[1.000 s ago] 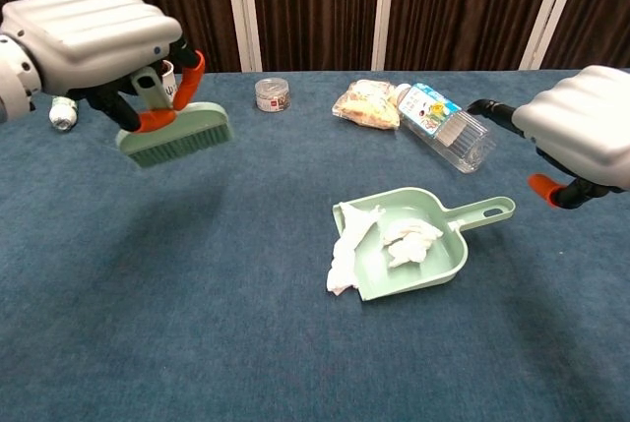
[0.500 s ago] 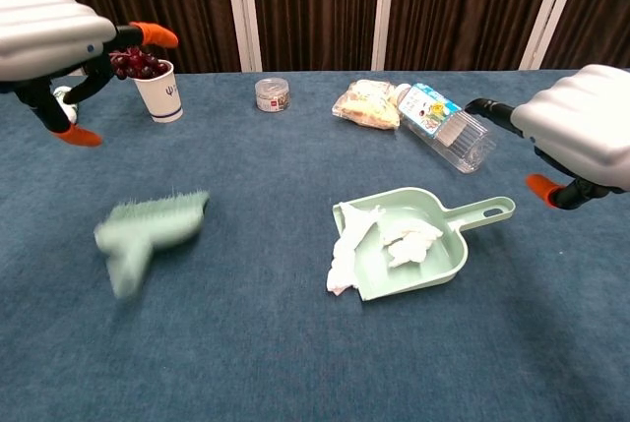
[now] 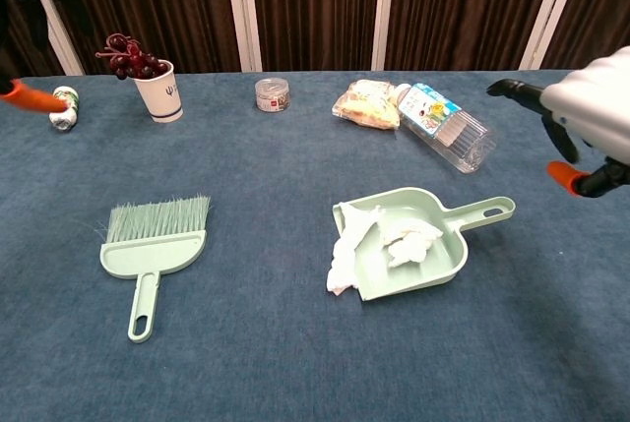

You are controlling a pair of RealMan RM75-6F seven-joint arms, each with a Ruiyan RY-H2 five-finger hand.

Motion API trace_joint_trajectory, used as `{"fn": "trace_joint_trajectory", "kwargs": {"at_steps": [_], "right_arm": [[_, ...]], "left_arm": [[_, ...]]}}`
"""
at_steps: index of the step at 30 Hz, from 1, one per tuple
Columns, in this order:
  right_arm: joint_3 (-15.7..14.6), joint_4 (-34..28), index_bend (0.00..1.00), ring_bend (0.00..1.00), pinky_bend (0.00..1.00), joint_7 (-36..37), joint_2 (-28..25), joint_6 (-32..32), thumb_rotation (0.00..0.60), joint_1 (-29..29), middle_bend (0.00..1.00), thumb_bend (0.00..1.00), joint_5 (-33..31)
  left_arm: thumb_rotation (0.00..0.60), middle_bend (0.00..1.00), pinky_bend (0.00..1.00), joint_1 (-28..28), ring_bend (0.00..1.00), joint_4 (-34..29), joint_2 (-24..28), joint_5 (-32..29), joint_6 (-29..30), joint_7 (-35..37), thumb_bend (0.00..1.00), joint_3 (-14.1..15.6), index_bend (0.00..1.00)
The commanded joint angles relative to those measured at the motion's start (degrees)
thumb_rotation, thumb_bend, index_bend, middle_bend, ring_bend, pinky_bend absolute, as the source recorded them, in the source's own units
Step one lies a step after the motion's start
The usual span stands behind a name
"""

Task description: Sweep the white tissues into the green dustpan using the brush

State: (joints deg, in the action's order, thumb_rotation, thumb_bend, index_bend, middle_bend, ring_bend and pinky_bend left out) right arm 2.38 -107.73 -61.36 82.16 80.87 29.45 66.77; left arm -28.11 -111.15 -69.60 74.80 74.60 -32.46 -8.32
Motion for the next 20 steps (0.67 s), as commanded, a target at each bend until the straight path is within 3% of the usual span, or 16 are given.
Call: {"fn": "trace_joint_trajectory", "kwargs": {"at_steps": [1, 5, 11, 15, 20], "right_arm": [[-1.5, -0.5, 0.0, 0.0, 0.12, 11.1, -3.4, 0.9, 0.6, -3.9, 0.04, 0.48, 1.7], [-3.6, 2.7, 0.0, 0.0, 0.07, 22.2, -7.2, 2.6, 0.6, -7.2, 0.0, 0.47, 7.1], [-6.9, 4.8, 0.0, 0.0, 0.04, 35.0, -12.8, 9.1, 0.6, -13.0, 0.0, 0.46, 15.0], [-10.5, 8.5, 0.0, 0.0, 0.02, 41.9, -15.0, 14.4, 0.6, -17.8, 0.0, 0.45, 21.2], [-13.5, 13.8, 0.0, 0.0, 0.01, 48.2, -17.0, 18.6, 0.6, -22.3, 0.0, 0.45, 25.3]], "left_arm": [[0.6, 0.03, 0.27, 6.8, 0.14, -3.6, 3.1, 6.1, 4.9, 8.0, 0.01, 6.7, 0.0], [0.6, 0.0, 0.15, 12.7, 0.06, -1.2, 5.1, 15.3, 9.6, 15.2, 0.01, 13.9, 0.0], [0.6, 0.0, 0.05, 19.5, 0.0, 5.2, 6.2, 25.4, 16.5, 21.4, 0.01, 21.5, 0.0], [0.6, 0.0, 0.03, 23.2, 0.0, 11.5, 5.7, 29.4, 21.2, 22.9, 0.01, 23.4, 0.0], [0.6, 0.0, 0.01, 25.8, 0.0, 18.2, 5.1, 30.2, 24.1, 24.2, 0.0, 23.3, 0.0]]}}
